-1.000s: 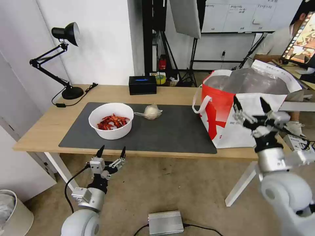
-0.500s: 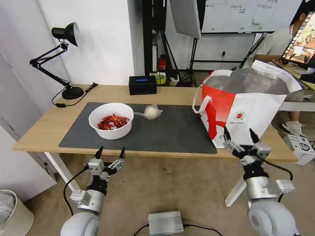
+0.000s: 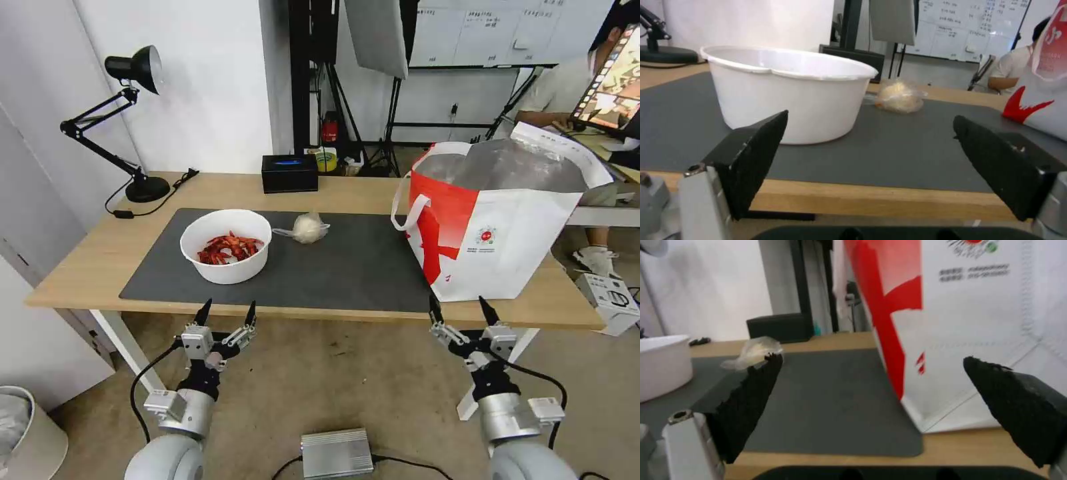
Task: Pick up the trash from the table and place it into the takeout bag.
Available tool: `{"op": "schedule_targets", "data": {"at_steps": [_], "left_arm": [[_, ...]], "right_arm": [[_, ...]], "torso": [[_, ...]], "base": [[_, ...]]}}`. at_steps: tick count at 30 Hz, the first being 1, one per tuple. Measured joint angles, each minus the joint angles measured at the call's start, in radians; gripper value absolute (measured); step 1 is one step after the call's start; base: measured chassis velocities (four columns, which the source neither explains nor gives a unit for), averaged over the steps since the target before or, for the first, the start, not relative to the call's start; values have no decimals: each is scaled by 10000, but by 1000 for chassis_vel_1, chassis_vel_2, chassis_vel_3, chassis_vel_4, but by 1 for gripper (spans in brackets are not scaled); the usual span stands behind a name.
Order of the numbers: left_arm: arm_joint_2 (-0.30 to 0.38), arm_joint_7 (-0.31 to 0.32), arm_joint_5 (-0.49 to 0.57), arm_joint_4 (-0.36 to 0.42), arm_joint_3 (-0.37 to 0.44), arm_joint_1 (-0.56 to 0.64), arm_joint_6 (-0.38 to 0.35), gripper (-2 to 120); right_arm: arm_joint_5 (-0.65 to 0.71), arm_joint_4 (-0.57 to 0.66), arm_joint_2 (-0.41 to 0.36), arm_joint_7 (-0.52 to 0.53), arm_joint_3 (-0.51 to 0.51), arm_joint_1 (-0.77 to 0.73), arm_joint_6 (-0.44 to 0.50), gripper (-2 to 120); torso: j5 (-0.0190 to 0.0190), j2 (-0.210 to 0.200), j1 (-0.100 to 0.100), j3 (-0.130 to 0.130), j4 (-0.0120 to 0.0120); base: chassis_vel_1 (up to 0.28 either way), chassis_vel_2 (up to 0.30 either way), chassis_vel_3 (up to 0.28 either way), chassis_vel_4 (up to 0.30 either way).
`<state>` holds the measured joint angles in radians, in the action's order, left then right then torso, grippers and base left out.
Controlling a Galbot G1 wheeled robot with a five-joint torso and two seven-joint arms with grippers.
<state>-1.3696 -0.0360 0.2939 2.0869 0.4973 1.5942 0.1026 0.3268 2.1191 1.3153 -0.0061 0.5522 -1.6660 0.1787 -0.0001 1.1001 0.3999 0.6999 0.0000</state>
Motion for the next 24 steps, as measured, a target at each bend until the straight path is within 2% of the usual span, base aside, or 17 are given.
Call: {"op": "schedule_targets", "data": {"at_steps": [15,24], "left_arm": [[42,-6,-70,-134,-21,28,43,100],[35,-6,-78,-163,-23,-27,34,100]], "right_arm": [[-119,-114,5,43,-363,52,29,100],[-52,-203,-243,86,-569,252,-11,100]], "torso": [[0,0,1,1,0],[0,-1,1,1,-1]], "base": [[0,0,0,0],[0,0,0,0]]}}
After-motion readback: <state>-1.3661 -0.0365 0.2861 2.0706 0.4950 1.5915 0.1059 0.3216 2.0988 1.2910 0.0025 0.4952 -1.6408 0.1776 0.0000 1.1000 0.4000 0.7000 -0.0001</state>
